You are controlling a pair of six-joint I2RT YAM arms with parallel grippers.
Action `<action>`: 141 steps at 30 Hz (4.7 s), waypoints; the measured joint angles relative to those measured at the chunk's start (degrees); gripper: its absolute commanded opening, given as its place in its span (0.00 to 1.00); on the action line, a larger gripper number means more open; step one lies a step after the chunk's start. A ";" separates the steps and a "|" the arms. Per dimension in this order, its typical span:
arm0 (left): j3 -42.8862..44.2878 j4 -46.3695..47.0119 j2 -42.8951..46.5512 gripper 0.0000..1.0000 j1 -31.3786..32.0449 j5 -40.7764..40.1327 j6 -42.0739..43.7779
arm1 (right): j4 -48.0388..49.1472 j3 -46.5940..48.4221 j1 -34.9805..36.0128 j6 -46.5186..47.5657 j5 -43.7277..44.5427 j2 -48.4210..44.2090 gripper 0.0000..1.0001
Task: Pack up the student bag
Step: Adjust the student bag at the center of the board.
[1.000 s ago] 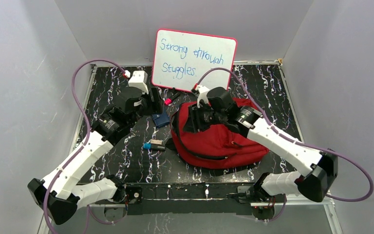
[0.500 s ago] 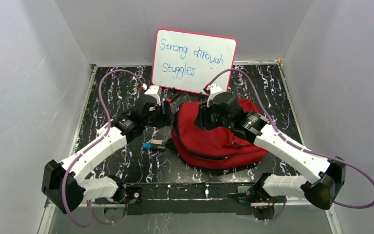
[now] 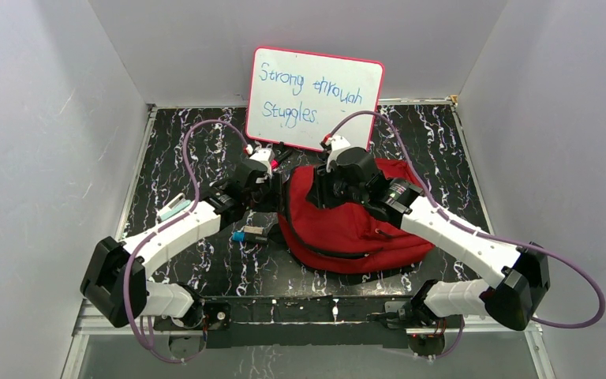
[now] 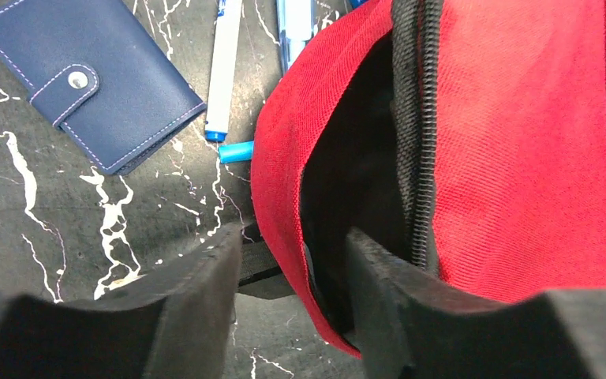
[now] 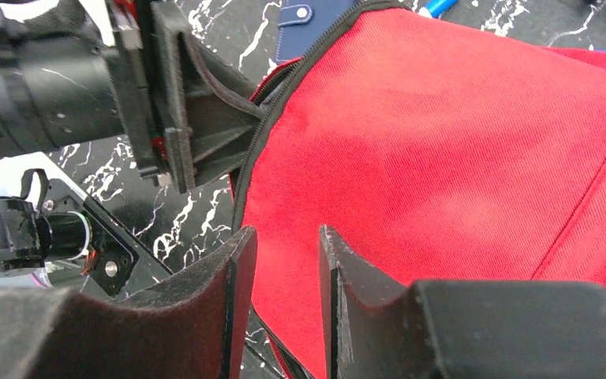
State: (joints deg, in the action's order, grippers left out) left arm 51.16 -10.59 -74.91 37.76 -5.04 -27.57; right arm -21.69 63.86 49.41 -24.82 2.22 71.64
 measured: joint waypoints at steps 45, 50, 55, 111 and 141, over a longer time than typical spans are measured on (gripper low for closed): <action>8.48 -8.85 1.53 0.00 0.79 3.85 1.51 | 17.64 -12.22 1.62 -2.25 0.04 17.97 0.39; 8.48 -8.81 1.62 0.00 0.76 4.46 1.33 | 16.22 -12.11 1.62 -1.88 1.70 16.63 0.42; 8.48 -8.68 1.88 0.00 0.76 4.46 0.94 | 12.46 -12.31 1.38 -0.55 1.36 6.38 0.45; 17.27 -4.83 -16.98 0.08 -0.83 -7.54 14.38 | 16.22 -5.03 -4.85 4.39 9.25 11.61 0.30; 19.52 -3.04 -17.62 0.40 -1.22 -7.91 15.85 | 19.04 -9.33 -4.70 5.53 -1.25 16.83 0.32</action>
State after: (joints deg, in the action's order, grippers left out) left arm 70.67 -13.63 -92.53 36.53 -12.95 -11.73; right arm -2.66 54.52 44.71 -19.29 0.97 88.47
